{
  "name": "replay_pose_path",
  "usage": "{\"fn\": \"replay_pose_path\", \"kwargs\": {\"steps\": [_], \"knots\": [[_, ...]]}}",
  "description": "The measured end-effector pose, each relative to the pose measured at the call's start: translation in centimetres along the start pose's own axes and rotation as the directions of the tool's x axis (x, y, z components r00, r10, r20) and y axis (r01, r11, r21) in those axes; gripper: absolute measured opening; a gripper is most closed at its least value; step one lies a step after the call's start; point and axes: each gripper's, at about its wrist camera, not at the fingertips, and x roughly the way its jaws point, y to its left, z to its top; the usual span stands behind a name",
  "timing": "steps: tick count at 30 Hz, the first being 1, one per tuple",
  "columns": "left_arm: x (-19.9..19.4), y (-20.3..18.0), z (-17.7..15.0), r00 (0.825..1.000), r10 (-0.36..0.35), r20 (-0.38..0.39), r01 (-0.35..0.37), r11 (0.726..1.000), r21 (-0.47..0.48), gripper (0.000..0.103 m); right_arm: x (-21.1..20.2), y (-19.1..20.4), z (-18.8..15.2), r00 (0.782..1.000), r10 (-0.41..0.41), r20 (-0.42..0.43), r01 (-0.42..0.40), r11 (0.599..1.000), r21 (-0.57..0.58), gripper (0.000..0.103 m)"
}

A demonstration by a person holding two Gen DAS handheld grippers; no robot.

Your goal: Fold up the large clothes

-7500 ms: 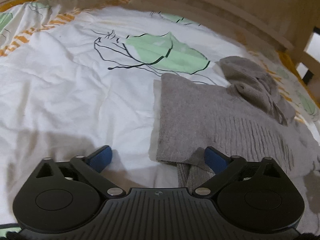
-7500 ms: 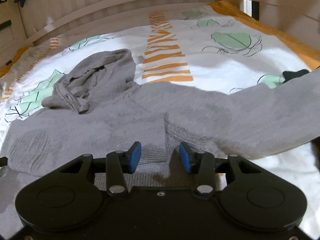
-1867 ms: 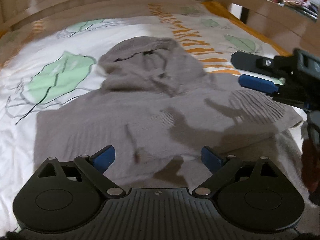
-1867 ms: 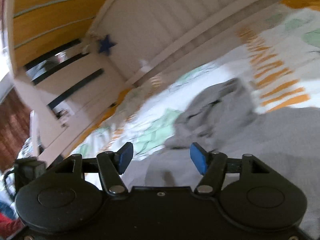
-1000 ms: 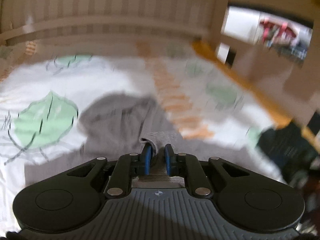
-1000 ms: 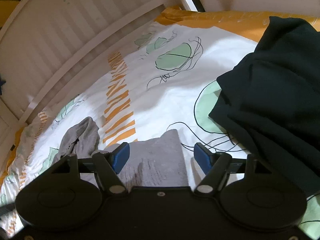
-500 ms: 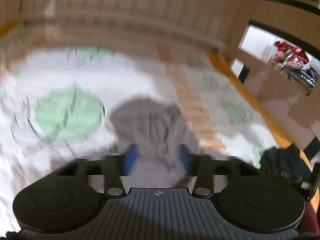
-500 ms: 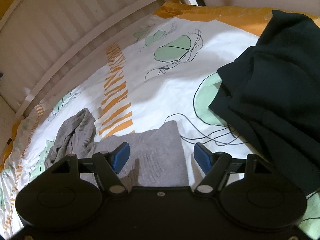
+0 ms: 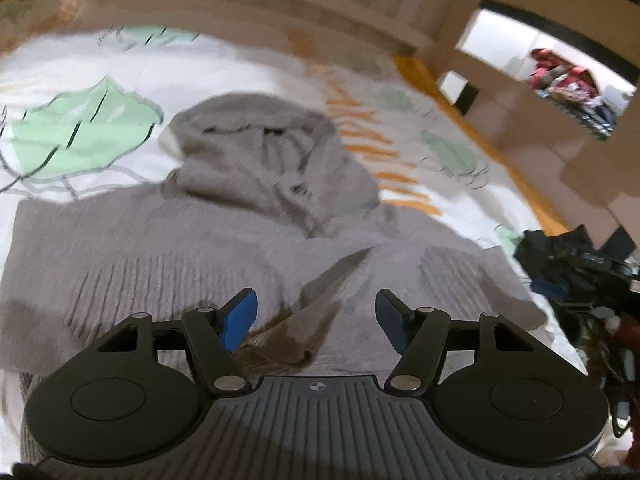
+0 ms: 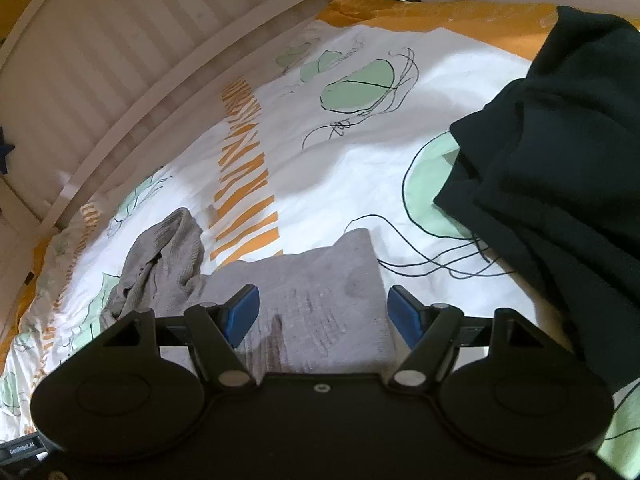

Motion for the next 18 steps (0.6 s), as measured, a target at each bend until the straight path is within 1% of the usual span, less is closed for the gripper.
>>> {"fn": "replay_pose_path", "kwargs": {"steps": [2,5,8,11,13,14,15,16,17,18], "knots": [[0.0,-0.5,0.0,1.000,0.000,0.017,0.000,1.000,0.029,0.070,0.0,0.1,0.0,1.000,0.000,-0.001,0.000,1.000,-0.001,0.074],[1.2,-1.0,-0.3,0.998,0.057,-0.014,-0.055,0.994,0.092,0.070,0.1,0.2,-0.1,1.000,0.000,-0.004,0.000,1.000,-0.003,0.074],[2.1,-1.2,-1.0,0.996,0.083,-0.040,-0.076,0.985,0.155,0.070,0.1,0.3,-0.2,1.000,0.001,-0.006,-0.001,1.000,-0.007,0.074],[2.8,-2.1,-1.7,0.992,0.120,-0.046,-0.105,0.962,0.252,0.070,0.2,0.3,-0.2,1.000,0.000,-0.006,0.000,1.000,-0.007,0.074],[3.1,-2.4,-2.0,0.988,0.150,-0.027,-0.135,0.948,0.289,0.069,0.1,0.3,-0.2,1.000,0.000,-0.006,0.000,1.000,-0.006,0.074],[3.2,-2.5,-1.9,0.987,0.159,-0.010,-0.149,0.945,0.291,0.063,0.1,0.3,-0.2,1.000,0.000,-0.005,-0.001,1.000,-0.005,0.074],[3.2,-2.3,-1.7,0.987,0.164,0.005,-0.158,0.948,0.277,0.047,0.1,0.2,-0.2,1.000,0.000,-0.004,0.000,1.000,-0.005,0.074],[3.2,-2.2,-1.3,0.988,0.156,0.012,-0.154,0.954,0.259,0.034,0.1,0.2,-0.2,1.000,-0.001,-0.004,0.001,1.000,-0.006,0.074],[3.2,-1.9,-1.0,0.991,0.136,0.016,-0.136,0.963,0.235,0.003,0.1,0.2,-0.2,1.000,-0.002,-0.003,0.002,1.000,-0.007,0.074],[3.2,-1.7,-0.6,0.993,0.121,0.012,-0.121,0.970,0.213,0.004,0.0,0.2,-0.2,1.000,-0.002,-0.003,0.002,1.000,-0.007,0.074]]}}
